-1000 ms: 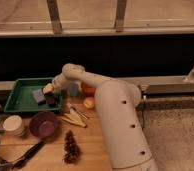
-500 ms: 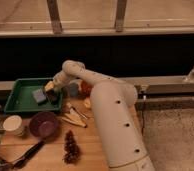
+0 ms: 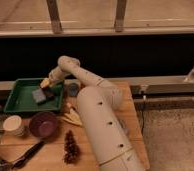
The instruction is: Wipe tray with eraser
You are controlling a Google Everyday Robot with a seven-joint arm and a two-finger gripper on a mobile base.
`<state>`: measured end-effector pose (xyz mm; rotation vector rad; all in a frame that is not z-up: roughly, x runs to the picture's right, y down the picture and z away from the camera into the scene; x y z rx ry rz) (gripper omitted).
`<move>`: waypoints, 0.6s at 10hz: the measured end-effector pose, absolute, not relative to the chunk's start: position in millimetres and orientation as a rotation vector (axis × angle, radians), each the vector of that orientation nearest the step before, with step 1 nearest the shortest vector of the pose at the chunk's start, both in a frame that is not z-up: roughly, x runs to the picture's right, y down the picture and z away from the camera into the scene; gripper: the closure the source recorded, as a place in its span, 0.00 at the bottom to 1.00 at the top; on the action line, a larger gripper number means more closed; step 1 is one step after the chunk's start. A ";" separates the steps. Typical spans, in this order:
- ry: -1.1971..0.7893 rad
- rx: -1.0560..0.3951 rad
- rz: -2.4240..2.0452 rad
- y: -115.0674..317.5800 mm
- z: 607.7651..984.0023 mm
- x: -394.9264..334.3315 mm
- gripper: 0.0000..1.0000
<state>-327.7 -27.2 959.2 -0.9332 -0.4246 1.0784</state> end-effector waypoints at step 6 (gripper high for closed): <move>-0.495 -1.014 0.993 23.4 886.4 -365.3 1.00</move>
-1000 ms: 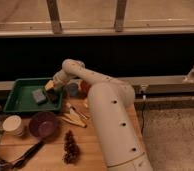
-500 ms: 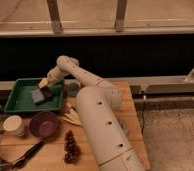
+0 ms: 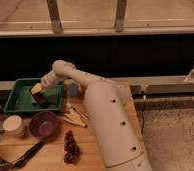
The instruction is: Wipe tray with eraser
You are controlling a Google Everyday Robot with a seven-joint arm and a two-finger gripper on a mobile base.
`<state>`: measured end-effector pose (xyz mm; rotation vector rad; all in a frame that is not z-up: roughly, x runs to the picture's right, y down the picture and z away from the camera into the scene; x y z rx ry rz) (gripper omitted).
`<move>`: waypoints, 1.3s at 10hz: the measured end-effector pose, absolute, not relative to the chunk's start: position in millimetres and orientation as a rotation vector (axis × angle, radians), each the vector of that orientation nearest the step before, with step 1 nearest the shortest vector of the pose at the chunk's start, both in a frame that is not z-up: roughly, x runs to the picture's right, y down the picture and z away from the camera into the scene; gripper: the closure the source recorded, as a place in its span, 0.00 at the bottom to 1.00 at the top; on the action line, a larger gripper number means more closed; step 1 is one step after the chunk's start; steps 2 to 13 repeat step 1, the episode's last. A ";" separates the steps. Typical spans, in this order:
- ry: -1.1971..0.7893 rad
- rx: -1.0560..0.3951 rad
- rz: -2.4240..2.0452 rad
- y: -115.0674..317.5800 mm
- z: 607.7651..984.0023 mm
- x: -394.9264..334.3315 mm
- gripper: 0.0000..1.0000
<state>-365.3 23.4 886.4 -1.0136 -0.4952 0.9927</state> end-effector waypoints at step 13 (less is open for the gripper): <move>-0.485 -1.022 0.983 34.1 875.7 -368.7 1.00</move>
